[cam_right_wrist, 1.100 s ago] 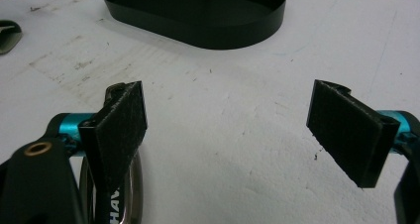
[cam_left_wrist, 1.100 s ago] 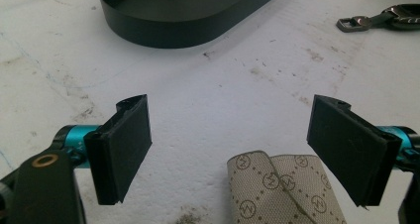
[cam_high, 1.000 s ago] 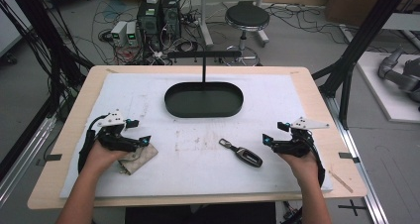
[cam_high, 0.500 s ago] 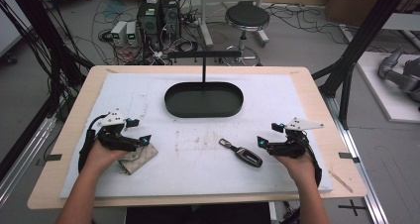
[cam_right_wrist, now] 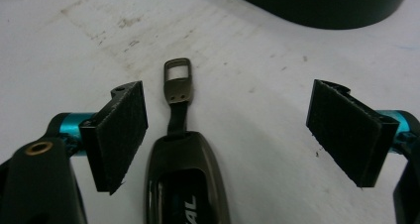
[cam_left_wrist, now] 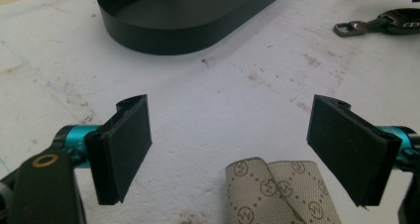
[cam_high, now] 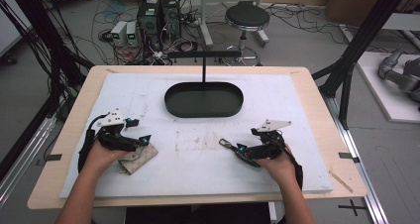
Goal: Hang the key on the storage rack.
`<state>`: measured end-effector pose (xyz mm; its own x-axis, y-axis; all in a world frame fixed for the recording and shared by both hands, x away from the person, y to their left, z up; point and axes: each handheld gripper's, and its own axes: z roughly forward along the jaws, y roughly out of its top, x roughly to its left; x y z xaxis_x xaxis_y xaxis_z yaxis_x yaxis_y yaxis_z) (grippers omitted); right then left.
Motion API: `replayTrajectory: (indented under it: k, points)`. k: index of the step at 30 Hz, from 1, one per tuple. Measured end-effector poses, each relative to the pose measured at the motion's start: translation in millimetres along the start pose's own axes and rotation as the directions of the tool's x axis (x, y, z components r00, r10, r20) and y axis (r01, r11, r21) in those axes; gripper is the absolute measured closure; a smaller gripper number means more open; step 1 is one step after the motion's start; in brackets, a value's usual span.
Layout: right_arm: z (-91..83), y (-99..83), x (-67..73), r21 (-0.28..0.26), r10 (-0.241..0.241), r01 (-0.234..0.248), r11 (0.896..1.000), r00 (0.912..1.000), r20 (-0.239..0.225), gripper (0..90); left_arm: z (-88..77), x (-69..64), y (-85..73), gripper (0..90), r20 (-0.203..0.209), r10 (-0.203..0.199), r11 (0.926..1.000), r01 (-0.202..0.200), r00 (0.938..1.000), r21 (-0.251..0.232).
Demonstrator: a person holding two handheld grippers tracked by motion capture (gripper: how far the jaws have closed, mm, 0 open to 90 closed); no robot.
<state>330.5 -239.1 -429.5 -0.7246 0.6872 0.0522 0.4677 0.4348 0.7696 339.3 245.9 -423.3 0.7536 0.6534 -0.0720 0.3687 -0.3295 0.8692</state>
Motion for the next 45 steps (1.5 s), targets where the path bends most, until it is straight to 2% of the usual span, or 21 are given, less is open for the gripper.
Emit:
replayTrajectory:
  k: [2, 5, 6, 7, 8, 11, 16, 17, 21, 27, 28, 29, 34, 43, 45]
  points:
    - [3.2, 0.8, 1.9, 0.014, -0.008, 0.008, 1.000, 1.0000, -0.004, 17.4, 0.1, -0.1, 0.0, 17.2, 0.001, 0.002, 1.0000, -0.002, 1.0000, 0.000]
    - [15.3, 3.0, 8.7, 0.066, -0.024, 0.025, 0.997, 0.9997, -0.008, 23.7, 0.1, -0.3, 0.2, 17.2, -0.001, 0.006, 1.0000, -0.006, 1.0000, 0.003]
    - [15.3, 3.0, 8.7, 0.066, -0.024, 0.025, 0.997, 0.9997, -0.008, 23.7, 0.1, -0.3, 0.2, 17.2, -0.001, 0.006, 1.0000, -0.006, 1.0000, 0.003]
    - [20.3, 3.8, 11.3, 0.088, -0.024, 0.025, 0.996, 0.9996, -0.012, 29.3, 0.2, -0.3, 0.2, 17.2, -0.001, 0.006, 1.0000, -0.006, 1.0000, 0.003]
    - [20.3, 3.8, 11.3, 0.088, -0.024, 0.025, 0.996, 0.9996, -0.012, 29.3, 0.2, -0.3, 0.1, 17.2, -0.001, 0.006, 1.0000, -0.006, 1.0000, 0.003]
    - [27.6, 4.9, 14.9, 0.126, -0.023, 0.025, 0.992, 0.9996, -0.017, 36.9, 0.2, -0.2, 0.1, 17.3, -0.001, 0.006, 1.0000, -0.006, 1.0000, 0.002]
    - [32.8, 6.3, 19.0, 0.149, -0.039, 0.042, 0.988, 0.9990, -0.024, 44.6, -0.1, 0.2, -0.1, 17.5, 0.001, 0.002, 1.0000, -0.002, 1.0000, 0.006]
    - [33.4, 6.7, 20.1, 0.158, -0.040, 0.041, 0.987, 0.9992, -0.011, 49.1, -0.1, 0.3, -0.2, 17.5, 0.001, 0.002, 1.0000, -0.002, 1.0000, 0.006]
    - [32.1, 6.7, 19.3, 0.159, -0.031, 0.032, 0.987, 0.9995, -0.009, 57.6, -0.2, 0.4, -0.1, 17.6, 0.000, 0.003, 1.0000, -0.003, 1.0000, 0.006]
    - [32.2, 7.3, 23.6, 0.160, -0.047, 0.048, 0.986, 0.9988, -0.014, 74.5, -0.2, -0.1, -0.1, 17.7, -0.002, 0.003, 1.0000, -0.003, 1.0000, 0.004]
    - [32.2, 7.3, 23.6, 0.160, -0.047, 0.048, 0.986, 0.9988, -0.014, 74.5, -0.2, -0.1, -0.1, 17.7, -0.002, 0.003, 1.0000, -0.003, 1.0000, 0.004]
    - [32.0, 7.8, 24.7, 0.162, -0.044, 0.045, 0.986, 0.9990, -0.011, 80.4, -0.5, -0.1, 0.0, 17.7, -0.001, 0.003, 1.0000, -0.002, 1.0000, 0.003]
    - [29.4, 9.7, 25.3, 0.148, -0.033, 0.033, 0.988, 0.9994, 0.004, 82.9, -1.1, 0.4, 0.1, 17.7, -0.002, 0.005, 1.0000, -0.005, 1.0000, 0.001]
    - [15.3, 13.5, 23.4, 0.069, -0.009, 0.009, 0.998, 1.0000, 0.004, 86.9, -2.4, 0.5, 0.4, 17.7, -0.004, 0.003, 1.0000, -0.003, 1.0000, -0.005]
    - [4.6, 17.7, 23.5, 0.015, -0.008, 0.008, 1.000, 1.0000, 0.004, 89.9, -3.3, 0.8, 0.5, 17.7, -0.006, 0.002, 1.0000, -0.002, 1.0000, -0.006]
